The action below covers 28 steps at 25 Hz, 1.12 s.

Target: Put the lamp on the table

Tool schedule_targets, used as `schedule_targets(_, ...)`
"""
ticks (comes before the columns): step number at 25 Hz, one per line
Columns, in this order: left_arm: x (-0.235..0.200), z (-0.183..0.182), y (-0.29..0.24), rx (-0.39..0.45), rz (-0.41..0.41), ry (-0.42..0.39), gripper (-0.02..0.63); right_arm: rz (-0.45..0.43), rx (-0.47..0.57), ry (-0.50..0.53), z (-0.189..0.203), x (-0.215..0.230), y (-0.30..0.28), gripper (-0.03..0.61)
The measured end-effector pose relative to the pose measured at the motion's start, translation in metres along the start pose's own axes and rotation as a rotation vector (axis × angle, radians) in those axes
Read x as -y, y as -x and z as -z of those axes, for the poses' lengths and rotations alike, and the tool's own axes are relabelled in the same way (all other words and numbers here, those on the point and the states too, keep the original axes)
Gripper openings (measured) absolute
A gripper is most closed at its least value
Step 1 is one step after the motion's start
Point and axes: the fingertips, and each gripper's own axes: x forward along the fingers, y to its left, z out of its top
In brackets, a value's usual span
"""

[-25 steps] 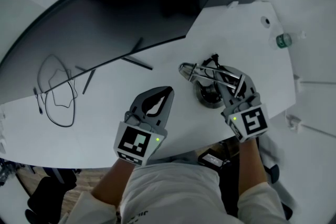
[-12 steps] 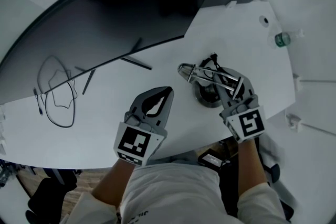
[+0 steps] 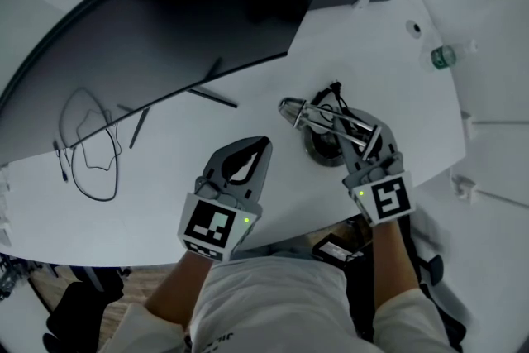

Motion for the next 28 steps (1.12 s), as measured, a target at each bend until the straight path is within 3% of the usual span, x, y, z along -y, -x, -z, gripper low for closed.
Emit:
schedule_targets(12, 0.007, 0.007, 0.001, -0.018, 0.015, 0.004, 0.003, 0.034, 0.022, -0.052, 0.006, 0.001, 0.006, 0.049)
schedule_targets(19, 0.011, 0.008, 0.004, -0.011, 0.013, -0.006, 0.003, 0.049, 0.006, -0.024, 0.007, 0.000, 0.006, 0.051)
schedule_targets(24, 0.013, 0.011, 0.007, -0.015, 0.012, -0.012, 0.003, 0.048, -0.022, -0.035, 0.016, -0.004, 0.007, 0.147)
schedule_targets(28, 0.015, 0.011, 0.010, -0.013, 0.015, -0.018, 0.003, 0.070, -0.029, -0.046, 0.019, -0.003, 0.011, 0.176)
